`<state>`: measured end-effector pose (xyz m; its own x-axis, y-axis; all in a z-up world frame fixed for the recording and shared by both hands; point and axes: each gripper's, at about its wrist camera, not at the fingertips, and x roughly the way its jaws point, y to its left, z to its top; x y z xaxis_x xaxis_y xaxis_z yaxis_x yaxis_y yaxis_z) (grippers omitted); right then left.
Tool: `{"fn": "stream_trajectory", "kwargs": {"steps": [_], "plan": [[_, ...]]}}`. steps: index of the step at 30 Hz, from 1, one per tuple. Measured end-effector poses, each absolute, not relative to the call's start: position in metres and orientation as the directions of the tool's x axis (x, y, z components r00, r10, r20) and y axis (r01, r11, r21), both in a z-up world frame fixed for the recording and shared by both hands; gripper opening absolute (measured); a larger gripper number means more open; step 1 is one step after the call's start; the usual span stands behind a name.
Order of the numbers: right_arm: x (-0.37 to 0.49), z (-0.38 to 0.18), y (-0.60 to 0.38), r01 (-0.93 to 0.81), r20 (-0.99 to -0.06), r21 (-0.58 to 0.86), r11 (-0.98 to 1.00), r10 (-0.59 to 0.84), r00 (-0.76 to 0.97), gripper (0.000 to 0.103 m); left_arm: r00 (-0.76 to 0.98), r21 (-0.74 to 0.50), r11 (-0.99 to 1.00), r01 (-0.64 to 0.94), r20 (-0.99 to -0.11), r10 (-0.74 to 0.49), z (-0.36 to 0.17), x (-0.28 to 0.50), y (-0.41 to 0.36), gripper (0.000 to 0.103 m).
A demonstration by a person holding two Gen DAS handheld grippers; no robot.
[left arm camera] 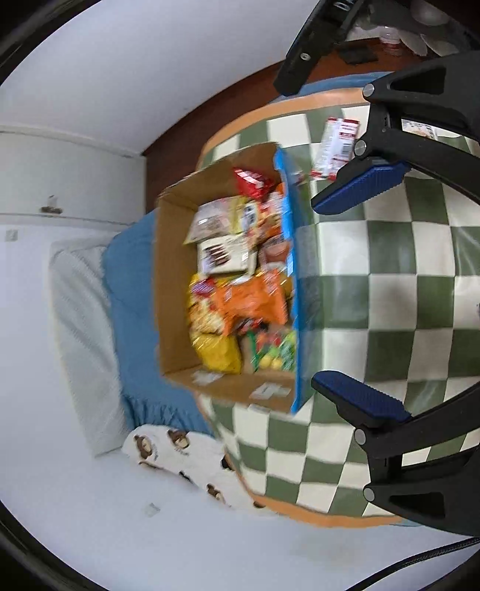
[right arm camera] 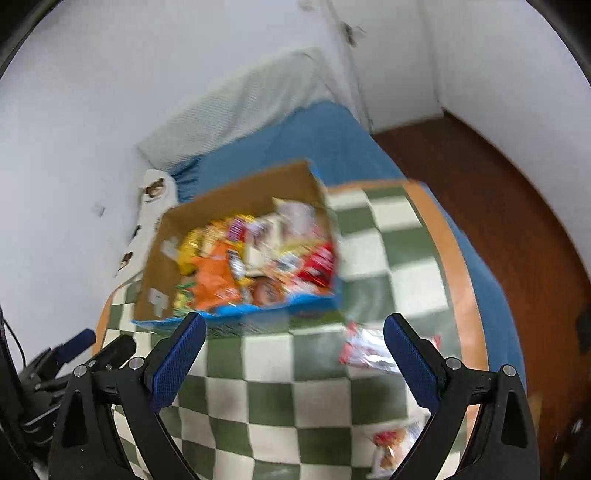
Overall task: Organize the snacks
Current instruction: 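Withdraw both tools from the box toward the last snacks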
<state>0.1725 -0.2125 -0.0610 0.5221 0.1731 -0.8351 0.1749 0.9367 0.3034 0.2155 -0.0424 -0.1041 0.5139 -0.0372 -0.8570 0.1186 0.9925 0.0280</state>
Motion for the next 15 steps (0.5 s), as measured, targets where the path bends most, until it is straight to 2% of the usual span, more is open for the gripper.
{"fn": "stream_trajectory", "kwargs": {"steps": [6,8,11,13,15], "plan": [[0.161,-0.133,-0.287,0.339,-0.895,0.334,0.879,0.183,0.406,0.098,0.322,0.008,0.971,0.239,-0.944,-0.071,-0.176,0.228,-0.112,0.086],[0.153,-0.161,-0.307,0.388,-0.915,0.334,0.859,0.197,0.352,0.085,0.262,0.001,0.958,0.287,-0.962,-0.078,-0.200,0.227,-0.137,0.086],[0.135,-0.195,-0.334,0.454,-0.927,0.348,0.820,0.229,0.297,0.079,0.153,-0.032,0.923,0.383,-0.983,-0.097,-0.232,0.219,-0.176,0.086],[0.119,-0.209,-0.347,0.483,-0.935,0.333,0.809,0.218,0.279,0.079,0.037,-0.099,0.896,0.433,-0.991,-0.127,-0.253,0.211,-0.198,0.086],[0.104,-0.218,-0.356,0.509,-0.942,0.317,0.800,0.203,0.267,0.079,-0.127,-0.214,0.890,0.402,-0.976,-0.177,-0.279,0.203,-0.215,0.086]]}}
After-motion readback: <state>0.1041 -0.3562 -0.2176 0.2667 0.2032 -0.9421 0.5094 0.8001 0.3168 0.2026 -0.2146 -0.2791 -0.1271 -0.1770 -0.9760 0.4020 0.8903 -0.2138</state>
